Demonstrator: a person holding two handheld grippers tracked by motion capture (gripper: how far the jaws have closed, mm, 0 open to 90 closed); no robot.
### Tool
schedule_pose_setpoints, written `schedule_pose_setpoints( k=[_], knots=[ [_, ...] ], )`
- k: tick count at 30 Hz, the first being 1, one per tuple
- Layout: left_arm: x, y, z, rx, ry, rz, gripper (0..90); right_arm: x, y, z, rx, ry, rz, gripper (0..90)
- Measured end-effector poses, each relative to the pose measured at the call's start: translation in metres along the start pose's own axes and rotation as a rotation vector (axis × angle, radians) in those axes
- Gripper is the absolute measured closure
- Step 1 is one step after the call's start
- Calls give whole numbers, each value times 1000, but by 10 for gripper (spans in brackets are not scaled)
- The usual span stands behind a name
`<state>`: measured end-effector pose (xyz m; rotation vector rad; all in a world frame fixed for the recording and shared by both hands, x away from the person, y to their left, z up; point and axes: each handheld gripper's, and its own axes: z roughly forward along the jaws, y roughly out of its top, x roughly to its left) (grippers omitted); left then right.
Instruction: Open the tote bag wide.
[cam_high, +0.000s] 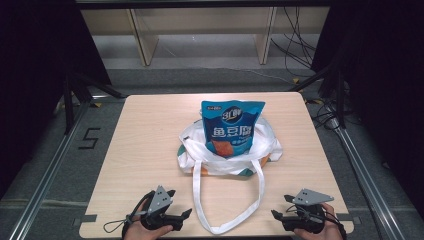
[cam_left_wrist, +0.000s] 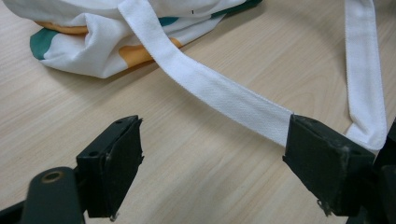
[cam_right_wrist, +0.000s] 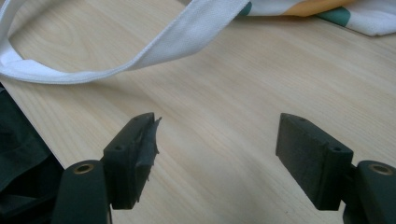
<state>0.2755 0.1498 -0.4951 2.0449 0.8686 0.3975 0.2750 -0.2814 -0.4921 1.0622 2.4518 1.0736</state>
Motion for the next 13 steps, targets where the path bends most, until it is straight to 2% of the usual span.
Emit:
schedule_pose_setpoints(
  k=[1, 2, 3, 4, 7, 9, 13],
  knots=[
    [-1, 0, 0, -2, -4, -6, 184, 1, 0, 0, -4, -7, 16, 301],
    [0, 0, 0, 13, -14, 16, 184, 1, -1, 0, -17, -10, 21, 301],
    [0, 0, 0, 14, -16, 14, 184, 1, -1, 0, -16, -7, 23, 301],
    [0, 0, 0, 16, -3, 14, 184, 1, -1, 0, -8, -12, 26, 301],
    [1, 0, 1, 6, -10, 28, 183, 1, -1, 0, -6, -23, 13, 301],
    [0, -1, 2, 9, -12, -2, 183, 0, -1, 0, -8, -22, 13, 301],
    [1, -1, 3, 11, -13, 1, 182, -2, -1, 0, -5, -35, 11, 299]
  ],
)
